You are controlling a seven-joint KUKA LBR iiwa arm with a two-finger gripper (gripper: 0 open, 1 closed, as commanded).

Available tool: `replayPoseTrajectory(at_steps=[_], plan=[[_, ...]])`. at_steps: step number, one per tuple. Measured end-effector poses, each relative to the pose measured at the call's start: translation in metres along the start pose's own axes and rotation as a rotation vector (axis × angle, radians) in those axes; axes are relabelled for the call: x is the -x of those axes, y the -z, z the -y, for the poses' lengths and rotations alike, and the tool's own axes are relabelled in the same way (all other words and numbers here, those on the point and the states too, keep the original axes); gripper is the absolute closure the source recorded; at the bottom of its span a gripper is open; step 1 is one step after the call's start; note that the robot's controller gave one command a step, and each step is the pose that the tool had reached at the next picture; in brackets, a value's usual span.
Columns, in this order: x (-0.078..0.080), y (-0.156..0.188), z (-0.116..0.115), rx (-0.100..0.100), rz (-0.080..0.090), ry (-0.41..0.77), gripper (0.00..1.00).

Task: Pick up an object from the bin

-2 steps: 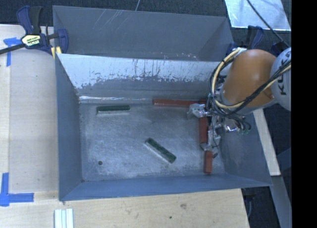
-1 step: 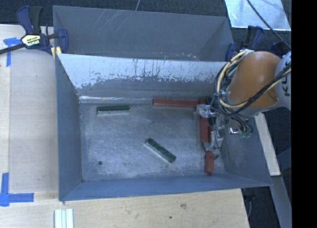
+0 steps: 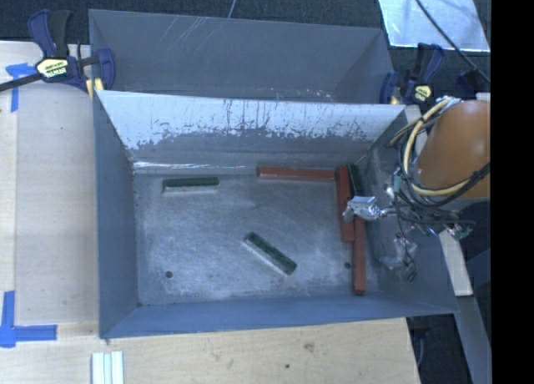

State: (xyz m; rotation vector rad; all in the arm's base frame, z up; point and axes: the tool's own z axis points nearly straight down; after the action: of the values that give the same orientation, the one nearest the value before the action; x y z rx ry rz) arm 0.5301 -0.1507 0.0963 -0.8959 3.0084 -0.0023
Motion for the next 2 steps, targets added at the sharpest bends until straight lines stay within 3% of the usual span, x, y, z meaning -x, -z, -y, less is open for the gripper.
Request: replayPoseTrajectory(at_steps=[1,2], plan=[[-0.019,0.006,-0.007,0.004,0.002,0.1,0.0],[-0.01,-0.01,-0.02,0.002,0.003,0.219,0.0]])
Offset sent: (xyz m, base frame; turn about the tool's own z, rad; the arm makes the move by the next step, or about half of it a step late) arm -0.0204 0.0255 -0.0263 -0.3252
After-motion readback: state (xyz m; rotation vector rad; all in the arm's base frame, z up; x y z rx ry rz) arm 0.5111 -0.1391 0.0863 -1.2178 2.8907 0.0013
